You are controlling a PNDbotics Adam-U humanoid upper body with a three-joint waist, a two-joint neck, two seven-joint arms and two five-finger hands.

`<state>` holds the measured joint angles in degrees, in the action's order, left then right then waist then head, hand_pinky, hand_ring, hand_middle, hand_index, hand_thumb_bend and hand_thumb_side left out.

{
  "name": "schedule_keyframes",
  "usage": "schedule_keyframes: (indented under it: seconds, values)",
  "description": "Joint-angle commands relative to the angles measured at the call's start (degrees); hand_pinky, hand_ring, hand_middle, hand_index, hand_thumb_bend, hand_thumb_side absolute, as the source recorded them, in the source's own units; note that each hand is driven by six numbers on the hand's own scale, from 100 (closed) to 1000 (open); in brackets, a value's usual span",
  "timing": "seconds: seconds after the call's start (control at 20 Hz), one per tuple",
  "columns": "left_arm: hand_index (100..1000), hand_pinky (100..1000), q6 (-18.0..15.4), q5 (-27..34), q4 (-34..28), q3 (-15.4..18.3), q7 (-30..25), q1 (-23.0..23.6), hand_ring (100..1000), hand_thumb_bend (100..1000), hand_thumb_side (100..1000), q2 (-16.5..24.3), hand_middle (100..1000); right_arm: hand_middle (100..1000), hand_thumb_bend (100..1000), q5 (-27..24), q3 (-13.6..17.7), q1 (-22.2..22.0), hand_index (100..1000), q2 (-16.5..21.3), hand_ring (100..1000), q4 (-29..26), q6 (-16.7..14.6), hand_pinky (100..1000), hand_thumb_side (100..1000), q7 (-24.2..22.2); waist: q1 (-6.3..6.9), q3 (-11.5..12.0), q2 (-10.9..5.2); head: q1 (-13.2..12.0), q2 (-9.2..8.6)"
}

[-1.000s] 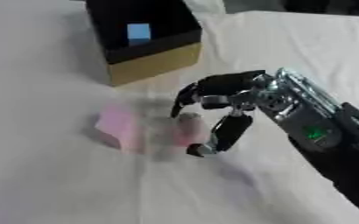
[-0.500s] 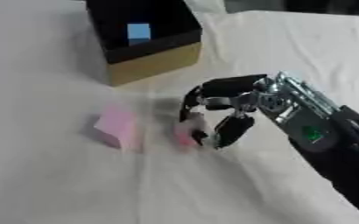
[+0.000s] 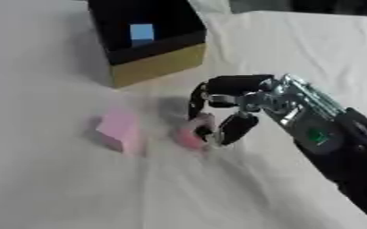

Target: Pick up objects on the table and place them in the box.

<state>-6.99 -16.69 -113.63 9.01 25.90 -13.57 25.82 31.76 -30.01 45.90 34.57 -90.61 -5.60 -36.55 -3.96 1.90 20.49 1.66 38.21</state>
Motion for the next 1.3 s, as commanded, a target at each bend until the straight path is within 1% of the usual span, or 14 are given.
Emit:
schedule_keyframes:
  seconds: [0.05, 0.3, 0.35, 0.4, 0.65, 0.7, 0.75, 0.9, 1.05, 1.15, 1.2, 1.3]
  values:
    - [864, 754, -0.11, 0.04, -0.96, 0.16, -0.17, -0.52, 639, 106, 949, 1.24, 723, 551, 100, 1.63, 0.49, 0.89, 605, 0.73, 697, 0.76, 0.26, 688, 212, 3.41, 0.39, 0.07, -1.07, 0.15, -0.23]
    - [863, 753, -0.14, 0.06, -0.96, 0.18, -0.25, -0.54, 639, 105, 946, 1.32, 722, 544, 100, 2.94, 0.78, 1.38, 591, 0.78, 690, 0.46, 0.49, 688, 211, 7.04, 0.40, 0.03, -1.16, 0.06, -0.29]
    - [864, 752, -0.13, 0.06, -0.96, 0.21, -0.26, -0.52, 639, 105, 946, 1.36, 722, 547, 100, 2.90, 1.03, 1.73, 592, 0.81, 691, 0.01, 0.57, 690, 304, 7.54, 0.39, 0.00, -1.21, 0.03, -0.31]
    - [864, 752, -0.10, 0.06, -0.96, 0.23, -0.27, -0.50, 639, 104, 945, 1.39, 722, 545, 100, 2.71, 1.29, 2.14, 592, 0.90, 692, -0.51, 0.73, 691, 215, 7.88, 0.38, -0.04, -1.25, 0.01, -0.33]
    - [863, 751, 0.06, 0.00, -0.96, 0.32, -0.36, -0.32, 638, 104, 946, 1.51, 722, 545, 100, 1.63, 2.99, 5.56, 589, 2.06, 691, -3.67, 2.08, 695, 210, 8.63, 0.26, -0.21, -1.53, -0.12, -0.38]
    - [863, 751, 0.08, -0.01, -0.96, 0.34, -0.34, -0.29, 638, 104, 946, 1.55, 722, 556, 100, 1.55, 3.41, 6.26, 589, 2.27, 691, -4.19, 2.36, 697, 468, 8.84, 0.24, -0.22, -1.56, -0.16, -0.35]
    - [863, 751, 0.10, -0.02, -0.96, 0.36, -0.33, -0.23, 639, 104, 947, 1.57, 723, 553, 100, 1.60, 4.08, 7.23, 590, 2.51, 692, -4.72, 2.68, 699, 207, 9.29, 0.22, -0.21, -1.60, -0.18, -0.30]
    - [864, 751, 0.16, -0.04, -0.96, 0.38, -0.32, -0.11, 639, 105, 947, 1.59, 723, 554, 100, 1.91, 5.95, 10.04, 592, 2.66, 695, -5.28, 3.60, 704, 209, 10.46, 0.15, -0.13, -1.67, -0.10, -0.20]
    - [863, 751, 0.15, -0.01, -0.96, 0.25, -0.43, -0.14, 639, 104, 947, 1.63, 724, 555, 100, 1.94, 8.12, 13.08, 592, 1.58, 699, -3.01, 4.70, 710, 213, 11.55, 0.12, 0.05, -1.72, 0.12, -0.07]
    - [863, 751, 0.16, -0.01, -0.96, 0.15, -0.56, -0.08, 639, 104, 945, 1.65, 724, 556, 100, 2.45, 9.42, 15.41, 593, 0.42, 702, 0.33, 5.27, 713, 230, 12.10, 0.10, 0.25, -1.77, 0.29, 0.07]
    - [863, 751, 0.16, -0.02, -0.96, 0.13, -0.61, -0.02, 639, 104, 945, 1.64, 724, 555, 100, 2.96, 9.91, 16.67, 593, -0.29, 702, 2.53, 5.33, 713, 211, 12.44, 0.08, 0.33, -1.79, 0.35, 0.13]
    - [863, 751, 0.19, 0.00, -0.96, 0.04, -0.73, 0.06, 639, 103, 946, 1.62, 724, 556, 100, 4.64, 10.86, 19.38, 593, -1.97, 703, 7.28, 5.21, 716, 209, 13.50, 0.05, 0.53, -1.83, 0.52, 0.16]
